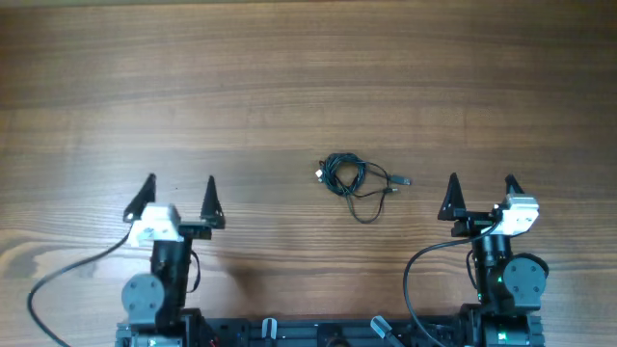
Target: Untangle cables
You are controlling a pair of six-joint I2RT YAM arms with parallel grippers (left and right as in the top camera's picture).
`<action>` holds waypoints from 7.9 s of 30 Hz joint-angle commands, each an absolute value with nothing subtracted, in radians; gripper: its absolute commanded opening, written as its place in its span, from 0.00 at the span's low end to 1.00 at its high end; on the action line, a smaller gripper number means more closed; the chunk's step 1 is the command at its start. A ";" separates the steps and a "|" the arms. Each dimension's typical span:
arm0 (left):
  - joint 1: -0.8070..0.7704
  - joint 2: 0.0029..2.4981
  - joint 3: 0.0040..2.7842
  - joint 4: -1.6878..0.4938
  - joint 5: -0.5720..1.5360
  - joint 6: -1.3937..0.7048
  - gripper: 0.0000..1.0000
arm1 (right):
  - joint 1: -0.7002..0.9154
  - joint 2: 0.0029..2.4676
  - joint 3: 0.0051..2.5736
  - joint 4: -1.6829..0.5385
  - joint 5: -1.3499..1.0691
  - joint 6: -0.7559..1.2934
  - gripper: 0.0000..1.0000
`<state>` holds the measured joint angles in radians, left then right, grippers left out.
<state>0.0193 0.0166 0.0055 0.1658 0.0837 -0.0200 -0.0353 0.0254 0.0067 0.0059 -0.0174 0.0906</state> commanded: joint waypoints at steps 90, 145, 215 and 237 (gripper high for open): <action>-0.604 1.852 1.163 -0.422 0.080 -0.284 0.59 | -0.031 0.030 0.005 0.007 0.000 0.107 1.00; -0.602 1.272 1.164 -0.771 -0.178 -0.539 0.04 | -0.031 0.206 0.242 -0.075 -0.478 0.592 1.00; -0.763 1.554 0.973 -0.912 0.061 -0.912 0.67 | 0.115 1.238 0.425 0.103 -0.859 0.542 1.00; -0.517 1.199 0.682 -0.307 0.044 -0.831 0.04 | 0.115 1.238 0.425 0.104 -0.978 0.611 0.70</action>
